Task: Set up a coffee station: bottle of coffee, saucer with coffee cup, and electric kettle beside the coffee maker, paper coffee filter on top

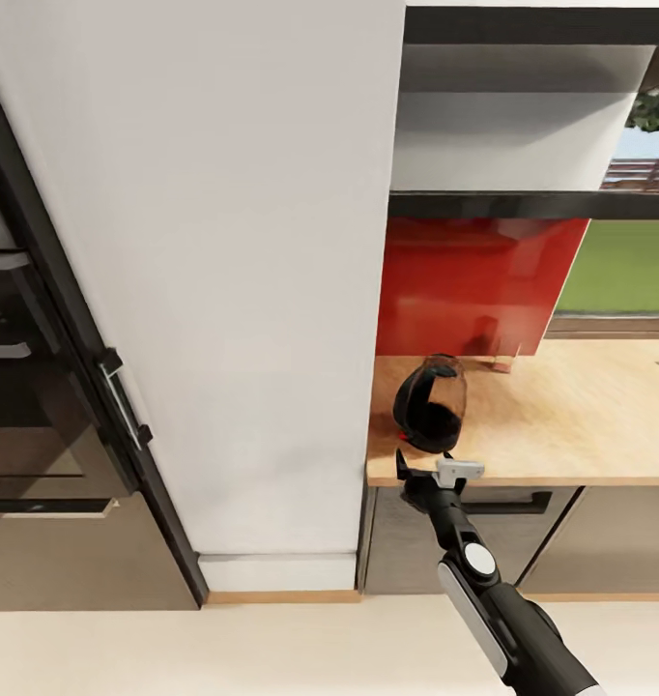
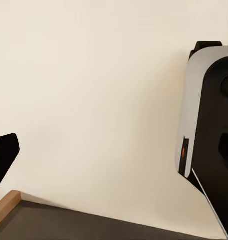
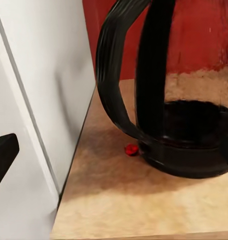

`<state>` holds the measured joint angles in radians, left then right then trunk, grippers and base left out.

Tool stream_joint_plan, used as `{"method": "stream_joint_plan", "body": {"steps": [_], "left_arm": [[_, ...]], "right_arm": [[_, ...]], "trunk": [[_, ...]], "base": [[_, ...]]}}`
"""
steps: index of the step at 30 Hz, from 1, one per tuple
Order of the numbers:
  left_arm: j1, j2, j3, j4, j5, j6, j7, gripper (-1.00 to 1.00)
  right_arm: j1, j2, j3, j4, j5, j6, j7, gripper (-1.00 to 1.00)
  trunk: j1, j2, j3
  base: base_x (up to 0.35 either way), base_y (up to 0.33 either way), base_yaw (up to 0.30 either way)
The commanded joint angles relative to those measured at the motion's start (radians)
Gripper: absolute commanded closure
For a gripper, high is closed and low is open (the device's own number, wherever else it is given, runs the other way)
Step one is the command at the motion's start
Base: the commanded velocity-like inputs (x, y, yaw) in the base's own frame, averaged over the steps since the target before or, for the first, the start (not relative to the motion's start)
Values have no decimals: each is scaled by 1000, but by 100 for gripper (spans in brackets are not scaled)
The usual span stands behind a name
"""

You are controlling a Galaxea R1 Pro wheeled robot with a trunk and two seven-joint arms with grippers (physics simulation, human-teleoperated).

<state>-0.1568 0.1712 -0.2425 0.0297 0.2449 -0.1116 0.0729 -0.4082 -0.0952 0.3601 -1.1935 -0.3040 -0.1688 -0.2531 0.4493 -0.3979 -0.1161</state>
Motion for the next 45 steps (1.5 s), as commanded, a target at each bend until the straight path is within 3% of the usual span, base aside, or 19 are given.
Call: {"method": "stream_joint_plan", "body": {"steps": [1, 5, 10, 15, 45], "left_arm": [[-2, 0, -9, 2, 8, -28, 1, -100], [-5, 1, -8, 0, 6, -138, 1, -100], [-10, -1, -8, -25, 6, -200, -1, -100], [-9, -2, -8, -60, 4, -206, -1, -100], [-9, -2, -3, -60, 13, -204, 0, -100]], "right_arm": [[-1, -1, 4, 0, -11, -6, -6, -100], [-1, -1, 4, -1, -12, -6, -6, -100], [-1, -1, 5, 0, -11, -6, -6, -100], [-1, -1, 5, 0, -10, -6, -6, -100], [-1, -1, 3, -1, -10, -6, -6, -100]], "trunk": [[1, -2, -2], [1, -2, -2], [1, -2, -2], [1, -2, -2], [1, -2, -2]], "base": [[113, 0, 0], [158, 0, 0], [135, 6, 0], [15, 1, 0], [73, 0, 0]]}}
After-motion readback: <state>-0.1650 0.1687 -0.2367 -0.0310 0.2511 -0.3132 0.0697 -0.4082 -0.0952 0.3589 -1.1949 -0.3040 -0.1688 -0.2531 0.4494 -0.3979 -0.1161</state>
